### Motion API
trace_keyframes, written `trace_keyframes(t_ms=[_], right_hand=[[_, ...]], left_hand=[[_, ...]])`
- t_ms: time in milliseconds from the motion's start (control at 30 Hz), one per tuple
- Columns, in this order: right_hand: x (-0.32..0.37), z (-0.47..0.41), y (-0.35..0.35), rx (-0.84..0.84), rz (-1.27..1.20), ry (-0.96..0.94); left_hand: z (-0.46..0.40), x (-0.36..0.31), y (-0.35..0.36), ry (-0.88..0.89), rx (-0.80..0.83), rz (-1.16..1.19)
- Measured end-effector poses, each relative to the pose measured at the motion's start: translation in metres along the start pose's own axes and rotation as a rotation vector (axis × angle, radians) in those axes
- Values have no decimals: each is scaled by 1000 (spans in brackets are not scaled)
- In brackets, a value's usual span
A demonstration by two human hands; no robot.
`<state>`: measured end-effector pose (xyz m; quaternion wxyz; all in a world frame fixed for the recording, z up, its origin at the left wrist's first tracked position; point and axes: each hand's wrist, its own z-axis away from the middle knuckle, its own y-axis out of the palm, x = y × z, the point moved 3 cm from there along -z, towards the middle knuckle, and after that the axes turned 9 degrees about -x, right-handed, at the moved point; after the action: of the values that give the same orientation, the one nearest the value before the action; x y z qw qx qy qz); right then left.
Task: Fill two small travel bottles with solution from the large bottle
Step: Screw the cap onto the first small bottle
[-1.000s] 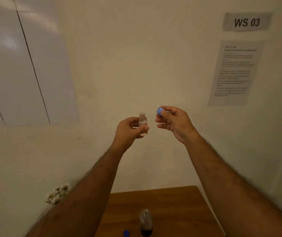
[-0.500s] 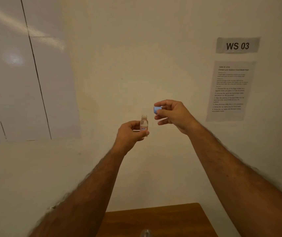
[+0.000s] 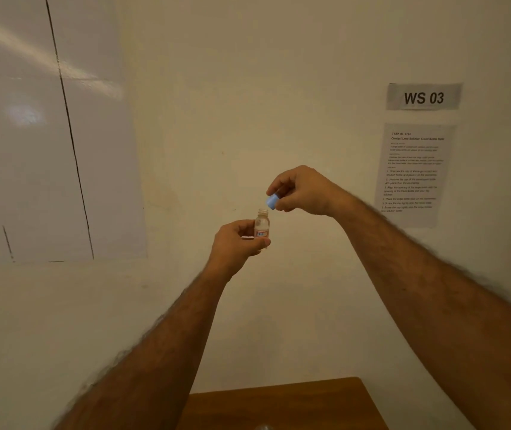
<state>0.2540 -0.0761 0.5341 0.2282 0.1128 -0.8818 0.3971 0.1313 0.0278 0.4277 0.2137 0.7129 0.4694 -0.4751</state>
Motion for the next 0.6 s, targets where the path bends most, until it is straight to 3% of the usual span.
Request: trace_keyframes(t_ms=[600], right_hand=[[22, -26, 12, 263, 343, -100]], left_hand=[[3, -9, 0, -9, 8, -11]])
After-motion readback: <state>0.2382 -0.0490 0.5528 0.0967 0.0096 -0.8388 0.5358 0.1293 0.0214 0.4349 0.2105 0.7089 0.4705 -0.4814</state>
